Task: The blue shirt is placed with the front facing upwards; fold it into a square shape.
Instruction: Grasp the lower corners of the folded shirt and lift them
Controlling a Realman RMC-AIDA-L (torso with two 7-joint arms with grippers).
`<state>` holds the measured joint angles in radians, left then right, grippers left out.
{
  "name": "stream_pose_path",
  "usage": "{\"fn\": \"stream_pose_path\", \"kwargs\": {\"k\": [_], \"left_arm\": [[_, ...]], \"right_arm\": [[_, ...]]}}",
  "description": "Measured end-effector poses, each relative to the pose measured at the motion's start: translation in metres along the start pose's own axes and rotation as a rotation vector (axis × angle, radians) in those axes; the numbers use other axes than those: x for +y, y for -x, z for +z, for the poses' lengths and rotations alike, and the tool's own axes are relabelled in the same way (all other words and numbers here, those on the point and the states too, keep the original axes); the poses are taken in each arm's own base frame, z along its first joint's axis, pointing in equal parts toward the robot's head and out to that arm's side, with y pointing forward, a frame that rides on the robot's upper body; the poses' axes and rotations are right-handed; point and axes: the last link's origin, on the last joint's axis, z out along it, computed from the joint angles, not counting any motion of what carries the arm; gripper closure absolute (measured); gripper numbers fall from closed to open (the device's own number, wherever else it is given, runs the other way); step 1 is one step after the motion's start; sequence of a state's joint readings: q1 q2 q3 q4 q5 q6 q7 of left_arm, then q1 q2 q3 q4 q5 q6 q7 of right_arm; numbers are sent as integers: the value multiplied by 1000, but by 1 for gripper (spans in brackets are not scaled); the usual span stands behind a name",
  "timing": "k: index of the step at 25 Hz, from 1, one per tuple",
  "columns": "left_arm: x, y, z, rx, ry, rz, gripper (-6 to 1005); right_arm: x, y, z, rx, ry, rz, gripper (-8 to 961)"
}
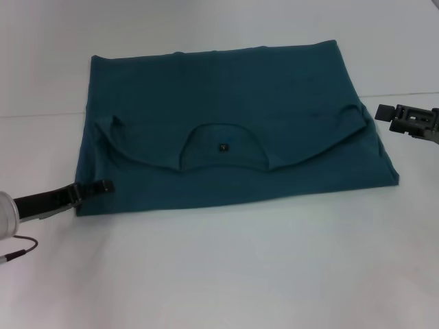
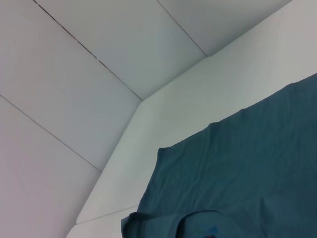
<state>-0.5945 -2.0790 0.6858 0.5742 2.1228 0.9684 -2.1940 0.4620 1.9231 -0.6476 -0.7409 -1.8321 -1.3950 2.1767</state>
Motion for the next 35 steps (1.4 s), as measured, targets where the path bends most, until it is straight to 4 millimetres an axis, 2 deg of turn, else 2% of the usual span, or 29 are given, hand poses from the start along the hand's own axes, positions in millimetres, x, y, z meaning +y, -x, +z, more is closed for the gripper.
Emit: {"fn": "stream_pose_path", "kwargs": {"k": [14, 17, 28, 33, 35], "left_arm": [[8, 4, 10, -35, -4, -5, 140], [9, 1, 10, -38, -11, 4, 178], [13, -5, 10, -30, -8, 20, 658], [19, -8, 10, -43, 16, -17, 856], [24, -9, 9, -64, 44, -33, 872]], "right_arm": [[0, -1, 0, 1, 2, 4, 202], [-1, -1, -2, -3, 0, 10, 205], [-3, -2, -3, 8, -6, 17, 215], [-5, 5, -6, 162, -66, -20, 219], [-6, 13, -10, 217, -106, -36, 221]]}}
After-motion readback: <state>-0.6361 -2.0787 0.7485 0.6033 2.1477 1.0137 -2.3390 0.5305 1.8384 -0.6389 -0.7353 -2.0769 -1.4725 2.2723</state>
